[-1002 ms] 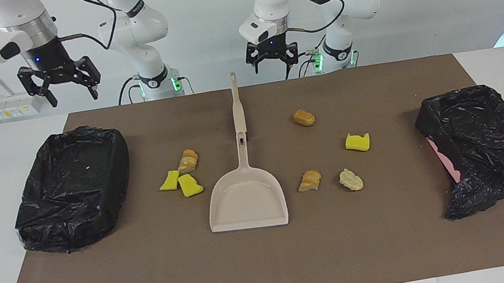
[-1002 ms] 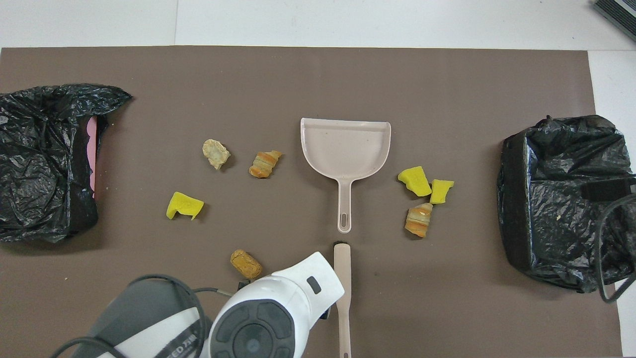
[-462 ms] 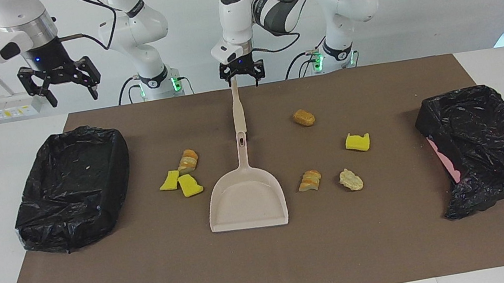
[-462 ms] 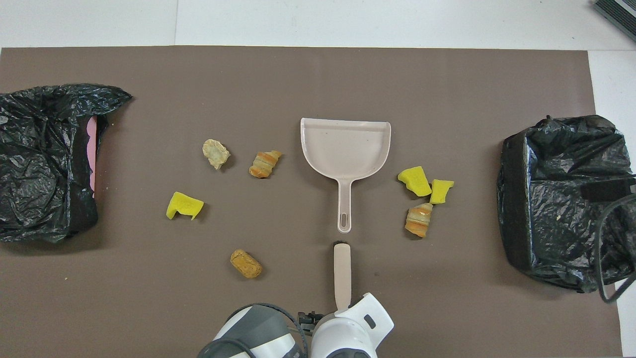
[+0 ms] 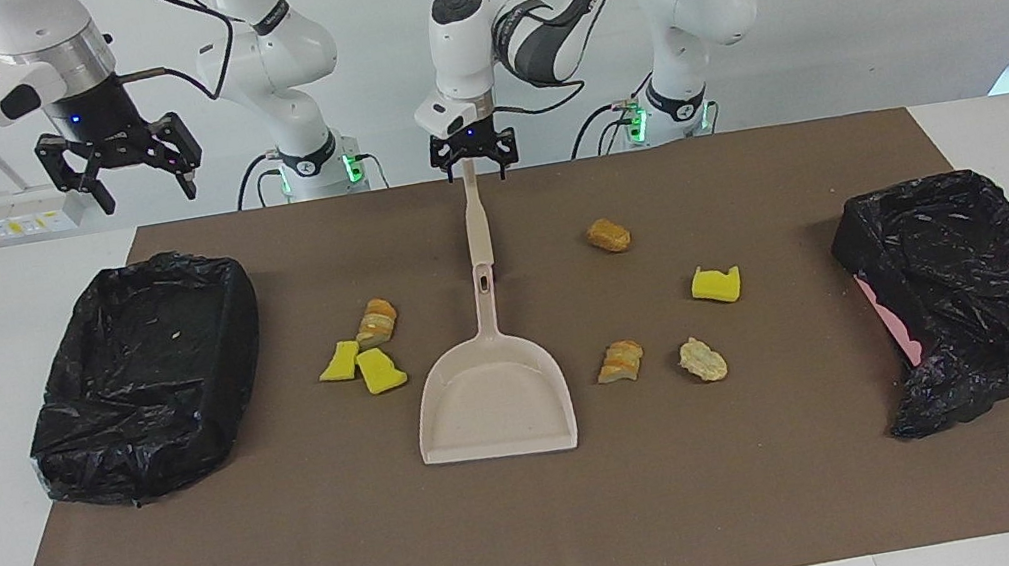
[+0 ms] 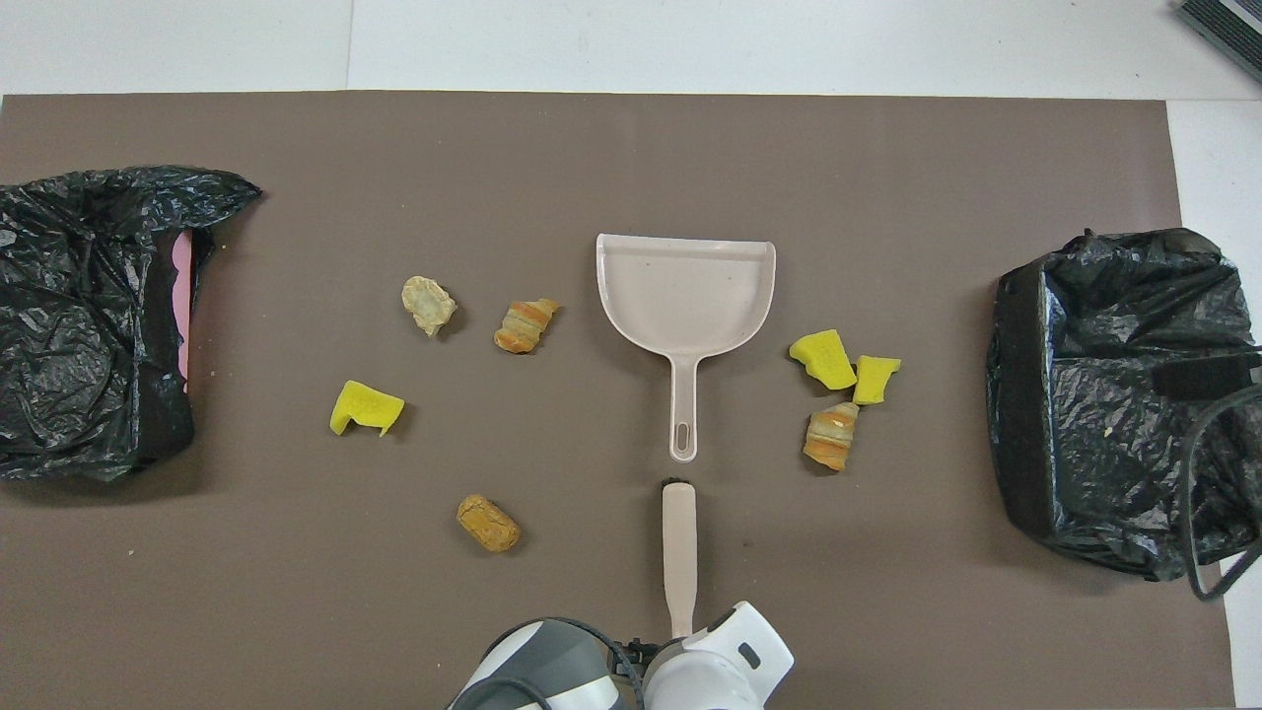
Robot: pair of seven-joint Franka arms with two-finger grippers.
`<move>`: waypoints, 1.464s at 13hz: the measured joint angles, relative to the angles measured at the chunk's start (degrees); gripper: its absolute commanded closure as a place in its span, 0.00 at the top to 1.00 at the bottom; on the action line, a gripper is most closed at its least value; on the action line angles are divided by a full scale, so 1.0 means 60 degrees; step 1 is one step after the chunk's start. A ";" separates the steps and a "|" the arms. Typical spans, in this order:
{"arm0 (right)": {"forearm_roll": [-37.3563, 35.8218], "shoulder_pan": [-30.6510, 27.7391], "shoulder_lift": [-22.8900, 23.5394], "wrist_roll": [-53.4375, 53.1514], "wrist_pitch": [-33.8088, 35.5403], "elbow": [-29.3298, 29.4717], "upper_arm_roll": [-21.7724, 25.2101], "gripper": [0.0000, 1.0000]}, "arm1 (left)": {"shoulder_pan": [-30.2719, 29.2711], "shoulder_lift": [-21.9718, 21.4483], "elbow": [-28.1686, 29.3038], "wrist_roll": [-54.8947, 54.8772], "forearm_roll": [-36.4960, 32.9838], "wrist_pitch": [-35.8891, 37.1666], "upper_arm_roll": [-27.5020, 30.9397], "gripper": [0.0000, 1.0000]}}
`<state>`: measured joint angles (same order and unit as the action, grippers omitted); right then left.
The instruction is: Sweep and dump trash in bin
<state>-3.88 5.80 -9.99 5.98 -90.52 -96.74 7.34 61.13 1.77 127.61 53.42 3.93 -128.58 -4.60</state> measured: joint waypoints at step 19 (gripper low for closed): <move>0.0000 0.0000 -0.0003 0.0000 0.0000 -0.0013 0.0000 1.00 | 0.0359 0.0094 0.0071 0.0179 0.0729 -0.0001 -0.0018 0.25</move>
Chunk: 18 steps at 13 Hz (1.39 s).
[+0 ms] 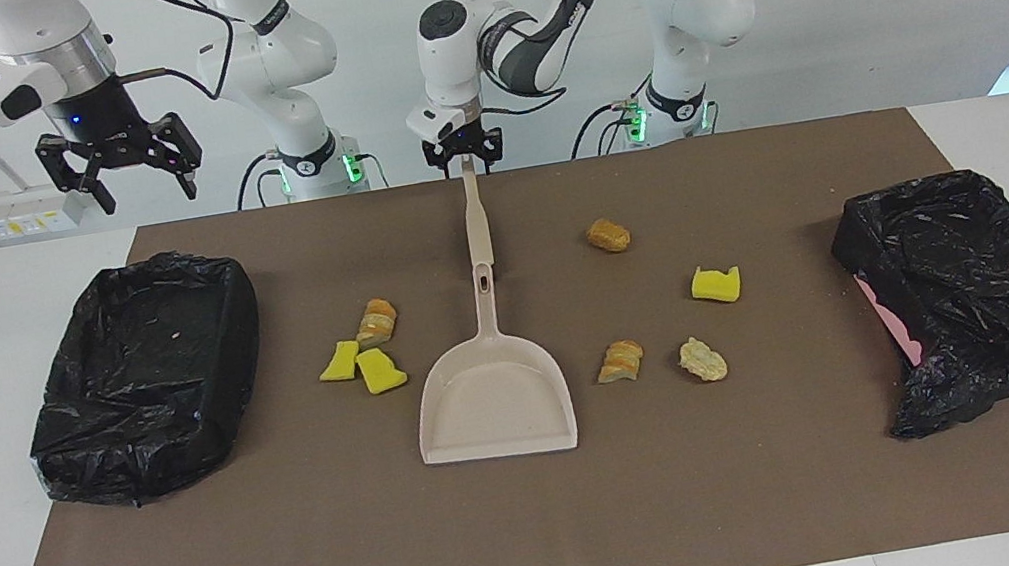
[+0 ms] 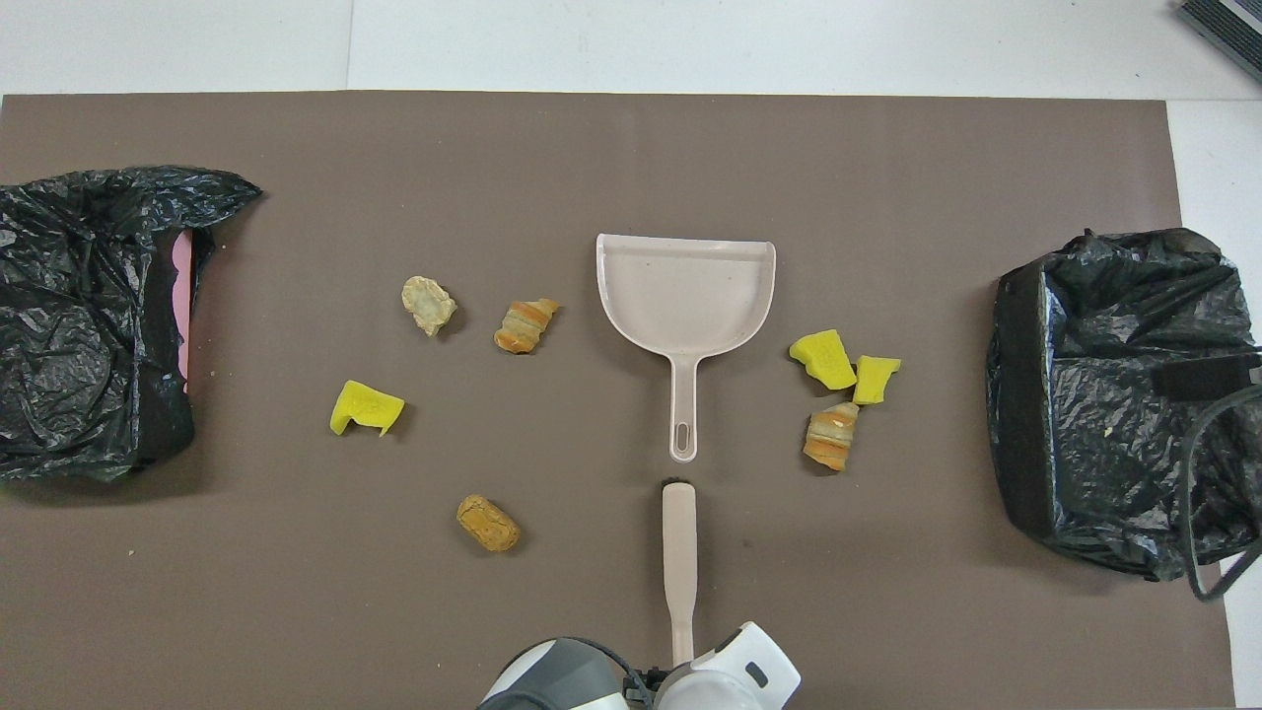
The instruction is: Sweep and dump trash in bin
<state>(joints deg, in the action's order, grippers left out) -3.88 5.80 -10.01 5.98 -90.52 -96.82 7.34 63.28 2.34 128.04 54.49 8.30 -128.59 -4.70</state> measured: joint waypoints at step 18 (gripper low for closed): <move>0.0139 0.0925 0.0271 -0.1042 -0.0296 -0.0174 -0.0092 1.00 | -0.2705 -0.2041 -0.0305 -0.1703 -0.0945 0.4806 0.0395 0.00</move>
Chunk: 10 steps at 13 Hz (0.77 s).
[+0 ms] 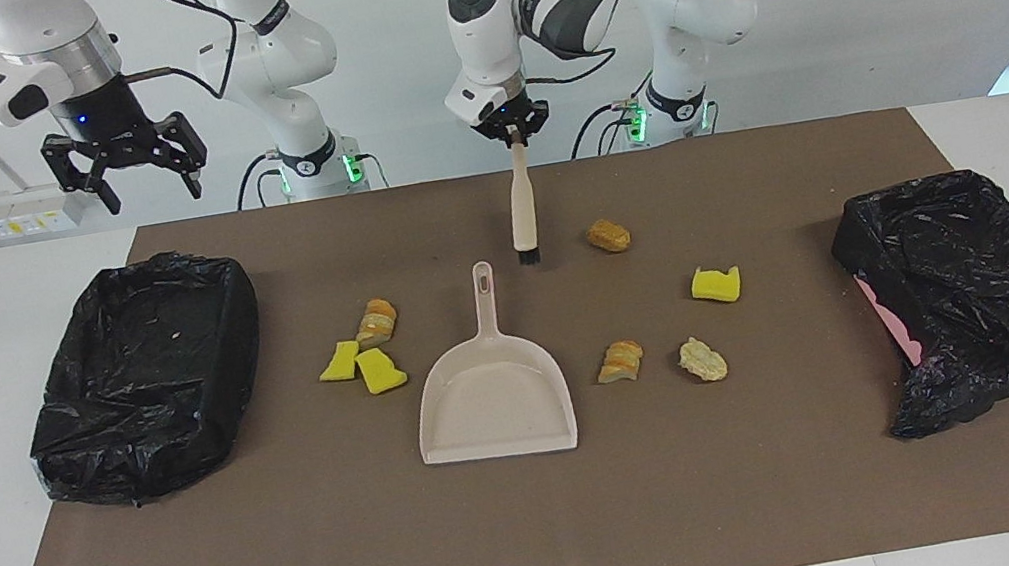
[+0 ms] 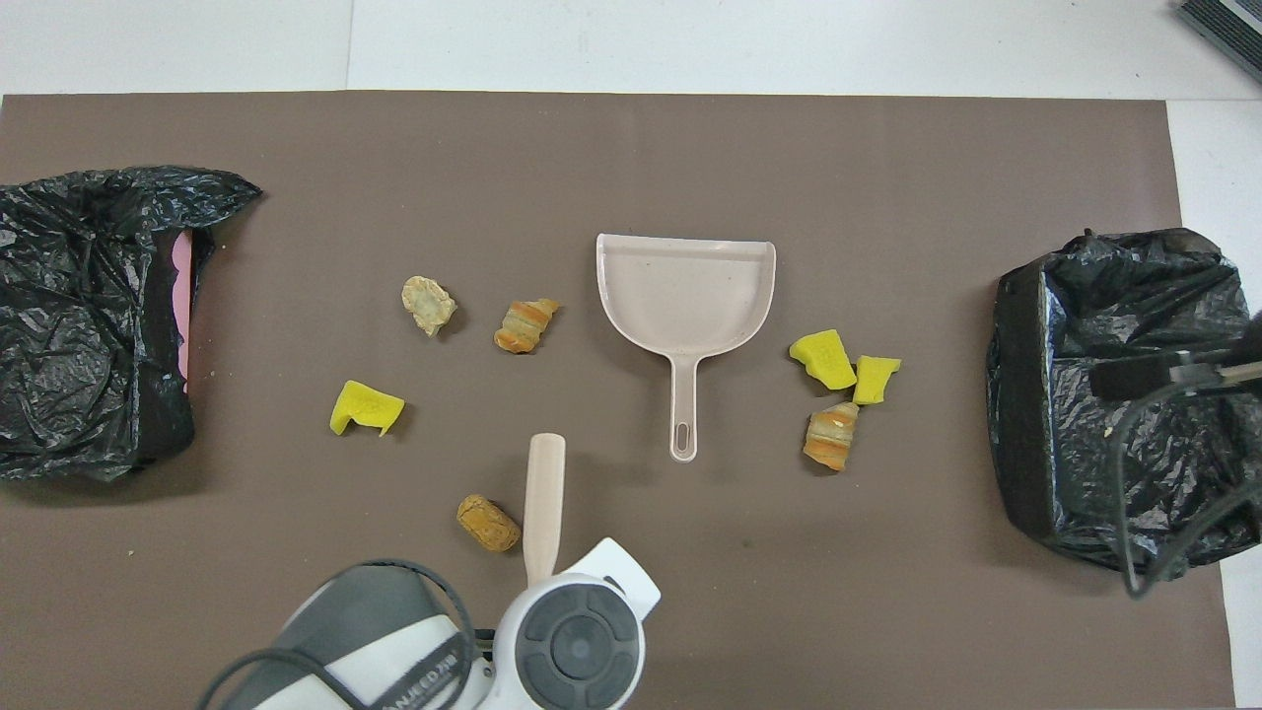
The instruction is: Sweep and dump trash in bin
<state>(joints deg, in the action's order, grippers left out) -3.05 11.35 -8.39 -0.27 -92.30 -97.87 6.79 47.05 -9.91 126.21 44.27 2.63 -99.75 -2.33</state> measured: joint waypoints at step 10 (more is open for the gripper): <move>0.0842 0.3149 0.3844 -0.4014 -0.4159 -0.0175 -0.0102 1.00 | -0.4118 -0.0369 0.0170 -0.1171 -0.0754 0.1247 0.0018 0.00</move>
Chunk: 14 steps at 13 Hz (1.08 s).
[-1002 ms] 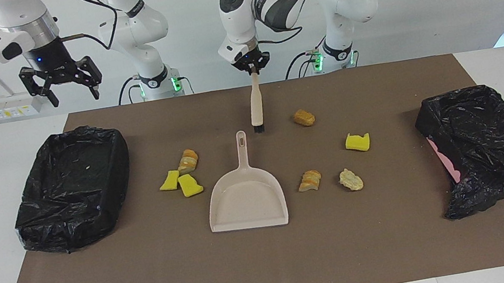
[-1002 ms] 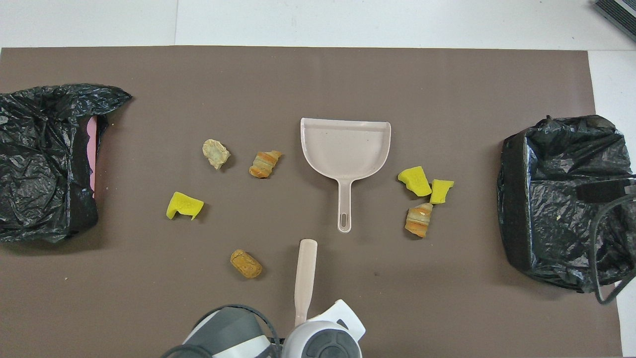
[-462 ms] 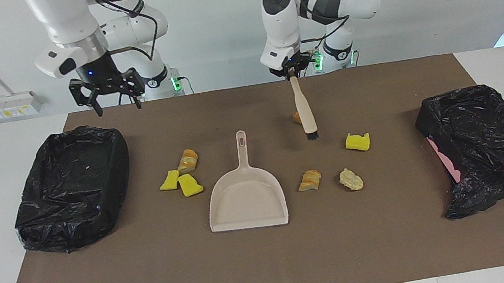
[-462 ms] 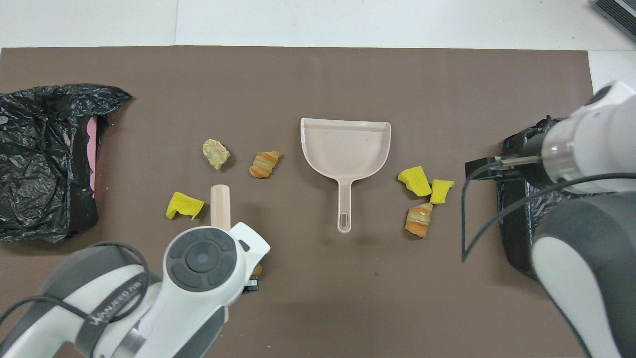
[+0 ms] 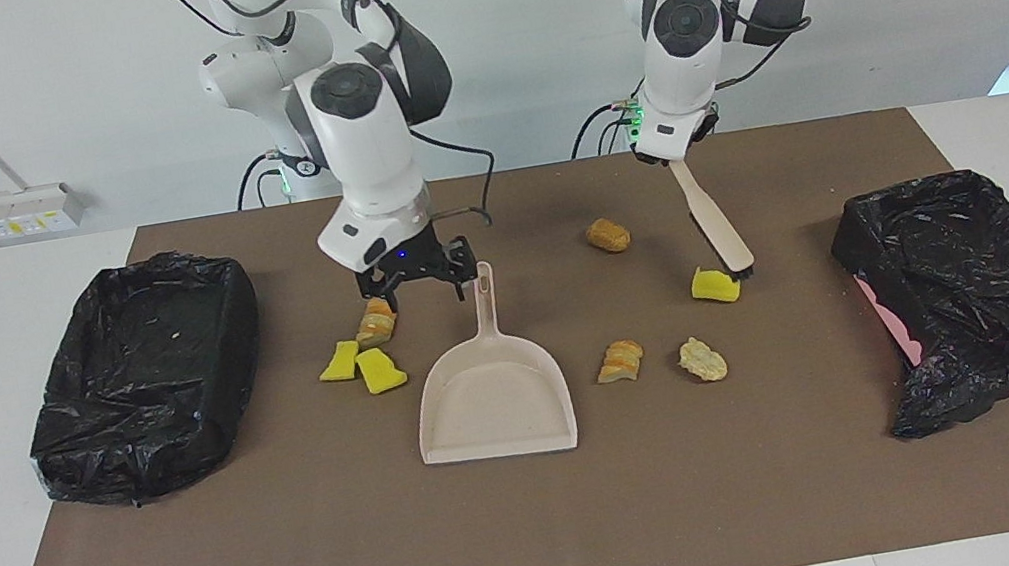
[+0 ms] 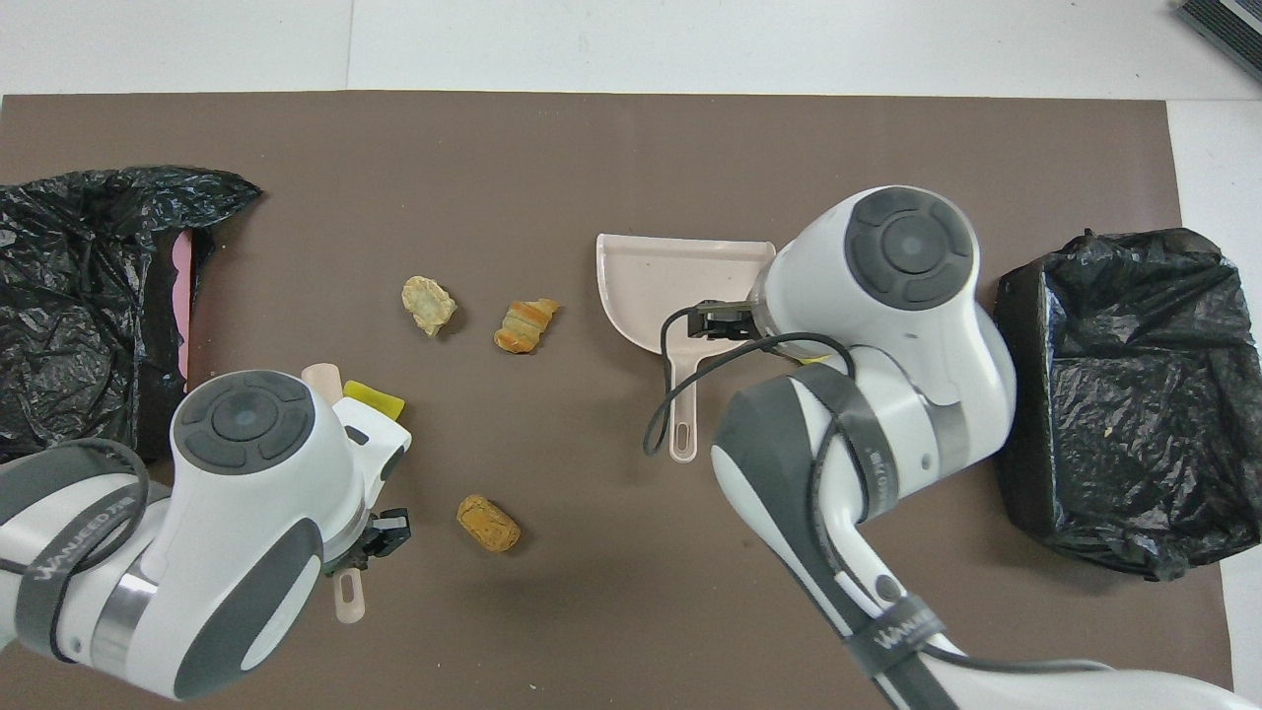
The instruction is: Sweep and dump trash in bin
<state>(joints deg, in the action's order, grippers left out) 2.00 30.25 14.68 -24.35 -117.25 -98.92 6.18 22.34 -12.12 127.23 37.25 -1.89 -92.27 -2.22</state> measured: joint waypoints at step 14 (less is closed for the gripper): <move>0.0591 0.0920 0.0304 -0.0063 -0.1242 -0.1603 0.0030 0.98 | 0.0046 0.0596 0.1323 0.3165 0.2348 -0.4693 -0.0313 0.00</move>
<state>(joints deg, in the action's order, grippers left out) 5.55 35.76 16.50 -24.73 -124.70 -108.54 6.36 22.62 -8.55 135.17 56.24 12.20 -120.43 -4.10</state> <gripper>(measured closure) 0.004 0.736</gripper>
